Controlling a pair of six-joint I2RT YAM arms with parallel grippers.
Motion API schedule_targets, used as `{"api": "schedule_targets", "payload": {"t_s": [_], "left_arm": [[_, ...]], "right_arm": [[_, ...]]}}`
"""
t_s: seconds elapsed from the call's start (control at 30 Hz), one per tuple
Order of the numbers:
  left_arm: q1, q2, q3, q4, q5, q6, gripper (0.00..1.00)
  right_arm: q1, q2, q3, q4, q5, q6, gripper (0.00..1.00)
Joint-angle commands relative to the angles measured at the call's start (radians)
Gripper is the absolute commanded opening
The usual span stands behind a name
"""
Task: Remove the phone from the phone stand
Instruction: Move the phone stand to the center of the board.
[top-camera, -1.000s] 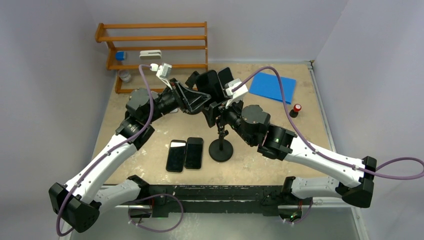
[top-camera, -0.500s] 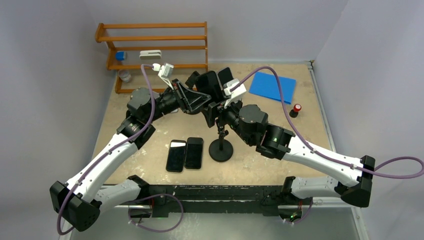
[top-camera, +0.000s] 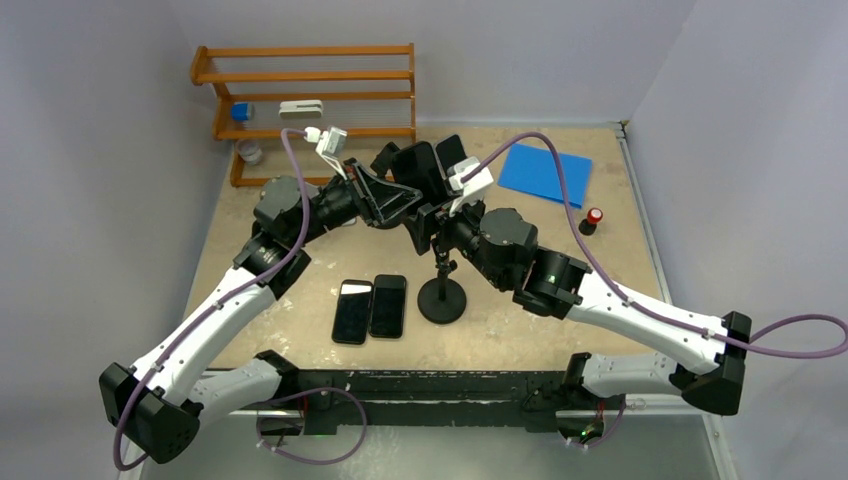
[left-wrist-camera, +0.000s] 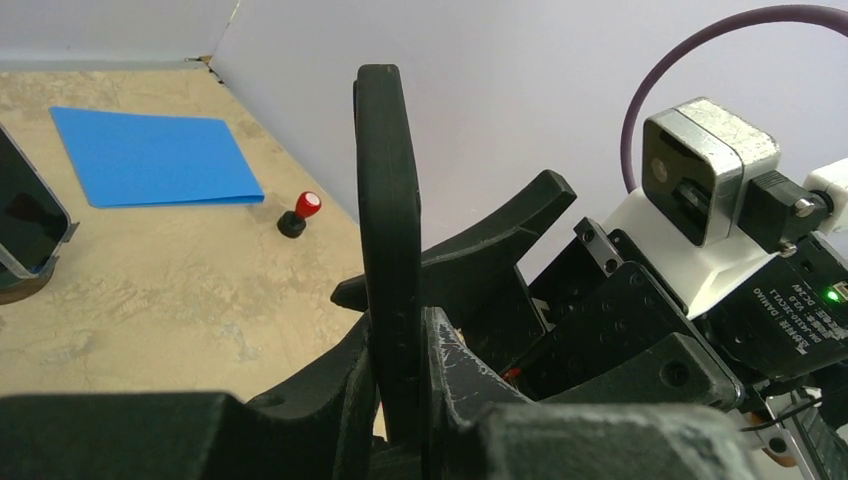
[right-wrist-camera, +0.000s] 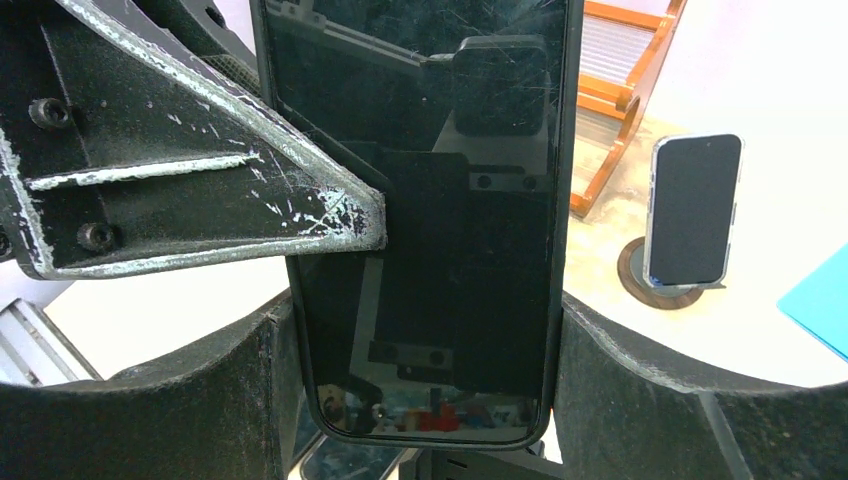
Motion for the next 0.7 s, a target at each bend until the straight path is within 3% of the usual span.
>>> {"api": "schedule_targets", "payload": {"t_s": [0.0, 0.03, 0.1, 0.43, 0.67], "left_arm": [[0.006, -0.035, 0.007, 0.069, -0.069, 0.015, 0.00], [0.006, -0.040, 0.005, 0.069, -0.080, 0.017, 0.00], [0.007, -0.051, 0.004, 0.067, -0.091, 0.017, 0.00], [0.007, -0.105, -0.008, 0.036, -0.141, 0.050, 0.00], [0.007, -0.236, -0.072, -0.051, -0.334, 0.149, 0.00]], "right_arm": [[0.003, -0.076, 0.048, 0.080, -0.049, 0.010, 0.79], [0.003, -0.087, 0.047, 0.082, -0.057, 0.008, 0.88], [0.003, -0.107, 0.049, 0.080, -0.071, 0.007, 0.98], [0.003, -0.268, -0.038, 0.082, -0.123, -0.012, 0.99], [0.003, -0.460, -0.266, 0.137, -0.227, -0.005, 0.99]]}}
